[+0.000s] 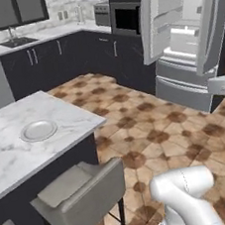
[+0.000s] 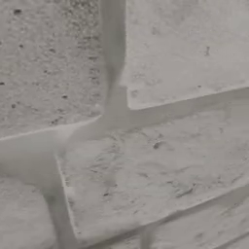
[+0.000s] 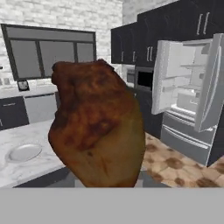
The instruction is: Transport the chicken drumstick and avocado to the fridge. Place the chicken drumstick on the rack containing meat and place the avocado on the rack containing the vegetable, ensuring meats and vegetables are on different racks.
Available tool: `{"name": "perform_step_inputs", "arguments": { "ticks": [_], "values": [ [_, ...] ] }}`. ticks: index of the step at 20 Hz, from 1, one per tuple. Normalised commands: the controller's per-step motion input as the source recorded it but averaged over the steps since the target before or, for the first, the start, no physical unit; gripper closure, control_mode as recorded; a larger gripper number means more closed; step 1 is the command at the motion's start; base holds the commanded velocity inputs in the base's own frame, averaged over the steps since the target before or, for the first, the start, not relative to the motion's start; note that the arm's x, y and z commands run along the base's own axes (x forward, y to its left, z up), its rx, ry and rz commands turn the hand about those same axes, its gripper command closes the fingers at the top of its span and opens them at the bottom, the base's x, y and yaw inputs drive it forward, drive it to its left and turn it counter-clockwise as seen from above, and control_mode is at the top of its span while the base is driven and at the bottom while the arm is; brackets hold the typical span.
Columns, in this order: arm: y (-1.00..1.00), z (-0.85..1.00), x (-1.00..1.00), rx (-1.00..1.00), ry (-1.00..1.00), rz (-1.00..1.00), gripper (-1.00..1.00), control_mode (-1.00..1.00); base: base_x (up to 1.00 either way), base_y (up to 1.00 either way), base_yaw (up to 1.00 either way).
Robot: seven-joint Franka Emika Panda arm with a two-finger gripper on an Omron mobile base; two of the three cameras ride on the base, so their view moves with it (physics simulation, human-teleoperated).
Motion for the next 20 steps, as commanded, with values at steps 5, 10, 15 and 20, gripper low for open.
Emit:
{"name": "perform_step_inputs", "arguments": {
  "ticks": [5, 10, 15, 20],
  "values": [
    [0.0, 0.0, 0.0, 0.0, 0.0, 0.0, 1.0, 1.0, 0.38, -0.87, -0.53],
    [0.0, 0.0, 0.0, 0.0, 0.0, 0.0, 1.0, 1.0, 1.0, -0.23, -0.16],
    [0.0, 0.0, 0.0, 0.0, 0.0, 0.0, 1.0, 1.0, 1.0, -0.22, -0.01],
    [0.0, 0.0, 0.0, 0.0, 0.0, 0.0, 1.0, 1.0, 1.0, -0.29, 0.0]
  ]
}}
